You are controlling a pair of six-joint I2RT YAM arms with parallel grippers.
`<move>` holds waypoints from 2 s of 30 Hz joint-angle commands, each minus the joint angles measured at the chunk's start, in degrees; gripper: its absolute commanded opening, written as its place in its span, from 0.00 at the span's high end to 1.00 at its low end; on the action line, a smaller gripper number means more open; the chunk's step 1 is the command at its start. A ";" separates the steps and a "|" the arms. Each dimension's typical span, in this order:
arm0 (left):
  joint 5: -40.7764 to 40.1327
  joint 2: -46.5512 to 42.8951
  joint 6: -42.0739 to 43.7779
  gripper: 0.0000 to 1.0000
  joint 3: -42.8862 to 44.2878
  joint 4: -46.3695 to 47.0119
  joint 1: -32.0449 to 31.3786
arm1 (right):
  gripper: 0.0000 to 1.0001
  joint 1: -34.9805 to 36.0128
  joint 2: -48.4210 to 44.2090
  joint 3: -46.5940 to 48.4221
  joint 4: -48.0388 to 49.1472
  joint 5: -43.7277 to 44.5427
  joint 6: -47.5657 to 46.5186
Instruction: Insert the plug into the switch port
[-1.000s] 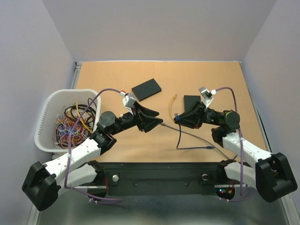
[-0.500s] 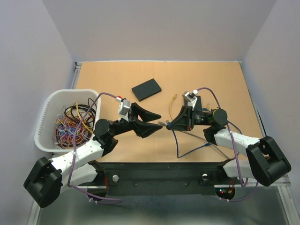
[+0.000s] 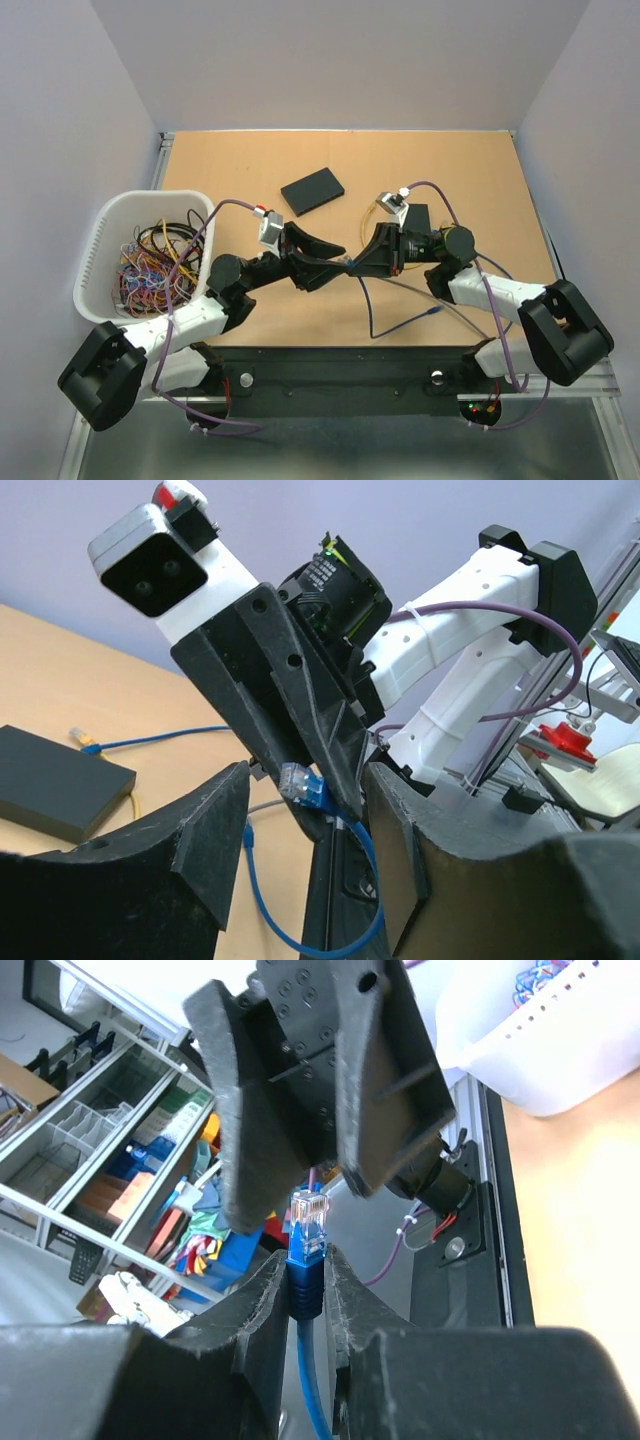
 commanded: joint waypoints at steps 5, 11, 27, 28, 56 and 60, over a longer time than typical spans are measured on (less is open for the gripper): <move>-0.06 0.57 -0.79 0.57 -0.32 7.19 -0.30 | 0.99 1.65 0.96 3.24 30.09 1.14 -0.84; -0.32 0.05 -1.23 0.75 -0.49 7.45 -0.30 | 1.00 2.52 1.76 3.77 30.00 1.14 -1.02; -17.54 -10.94 3.60 1.00 8.74 -38.93 -0.21 | 0.00 1.82 -3.33 8.85 1.07 4.82 -16.54; -19.81 -11.02 3.61 1.00 9.00 -40.44 -0.21 | 0.01 1.82 -5.17 10.35 -17.54 6.74 -27.63; -28.71 -2.06 -2.46 1.00 16.74 -52.14 -0.12 | 0.44 23.53 -11.61 19.59 -73.01 67.40 -64.56; -28.62 -1.89 -2.46 1.00 16.47 -51.70 -0.21 | 0.48 23.97 -11.34 18.89 -70.73 69.51 -64.48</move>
